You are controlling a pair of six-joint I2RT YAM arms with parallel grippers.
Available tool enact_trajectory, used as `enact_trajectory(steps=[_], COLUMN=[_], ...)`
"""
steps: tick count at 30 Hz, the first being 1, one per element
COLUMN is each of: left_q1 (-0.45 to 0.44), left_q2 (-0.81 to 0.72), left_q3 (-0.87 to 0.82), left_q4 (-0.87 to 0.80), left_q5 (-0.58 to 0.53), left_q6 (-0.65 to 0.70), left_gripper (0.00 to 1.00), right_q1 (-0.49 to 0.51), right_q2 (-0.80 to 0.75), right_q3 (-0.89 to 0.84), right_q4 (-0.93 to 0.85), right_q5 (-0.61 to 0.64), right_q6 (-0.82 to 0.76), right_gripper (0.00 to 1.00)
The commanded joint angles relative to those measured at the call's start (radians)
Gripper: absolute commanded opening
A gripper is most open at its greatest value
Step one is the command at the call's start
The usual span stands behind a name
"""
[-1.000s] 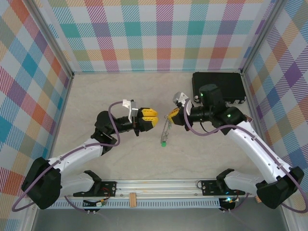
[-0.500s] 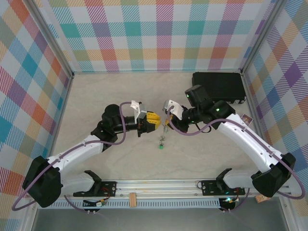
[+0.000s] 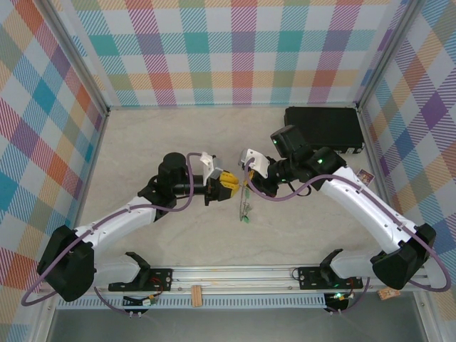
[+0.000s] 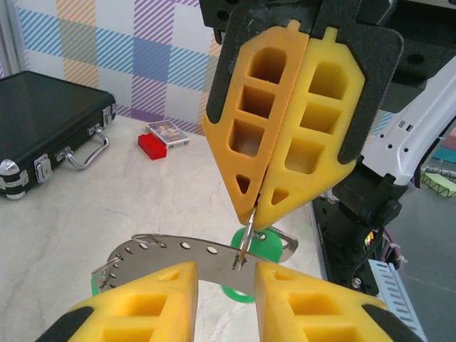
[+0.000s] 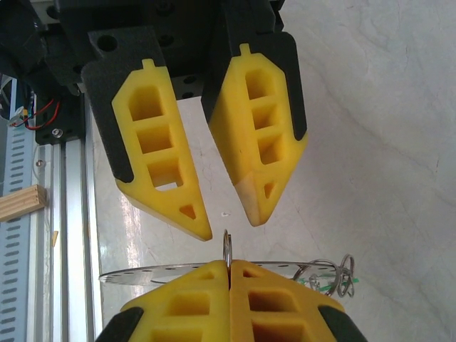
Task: Put the keys on the keyring
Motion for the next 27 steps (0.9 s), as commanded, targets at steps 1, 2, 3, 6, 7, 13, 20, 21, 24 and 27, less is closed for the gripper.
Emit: enact_trajectory(steps=[1,2,3,6,7,13,20,21,24,27], left_q1=[-0.004,-0.007,-0.010,-0.014,-0.014,-0.015,-0.015,-0.015,-0.015,-0.015], left_q2=[0.014,0.018,0.022,0.031,0.029,-0.003,-0.001,-0.001,-0.004,-0.001], left_q3=[0.036,0.036,0.038,0.041,0.040,0.028,0.027,0.027,0.023,0.024], left_q4=[0.018,0.019,0.022,0.024,0.024,0.040,0.054,0.057,0.072,0.083], left_q5=[0.035,0.036,0.035,0.032,0.032,0.030,0.047,0.051,0.060,0.071], left_q6=[0.015,0.014,0.012,0.013,0.013,0.016,0.002,0.002,-0.008,-0.017], left_gripper=[0.27,0.27,0.26,0.26,0.25,0.23,0.21,0.21,0.21,0.20], right_q1=[0.011,0.011,0.012,0.015,0.017,0.023,0.029,0.030,0.031,0.035], right_q2=[-0.007,-0.007,-0.004,0.001,0.004,0.006,0.014,0.016,0.016,0.019], right_q3=[0.023,0.023,0.022,0.023,0.023,0.008,0.014,0.015,0.009,0.012], right_q4=[0.001,0.003,0.005,0.005,0.005,0.011,0.007,0.007,0.007,0.008], right_q5=[-0.029,-0.031,-0.033,-0.038,-0.038,-0.033,-0.043,-0.044,-0.045,-0.051], right_q6=[-0.021,-0.020,-0.021,-0.017,-0.017,-0.018,-0.013,-0.014,-0.012,-0.009], right_gripper=[0.00,0.00,0.00,0.00,0.00,0.00,0.00,0.00,0.00,0.00])
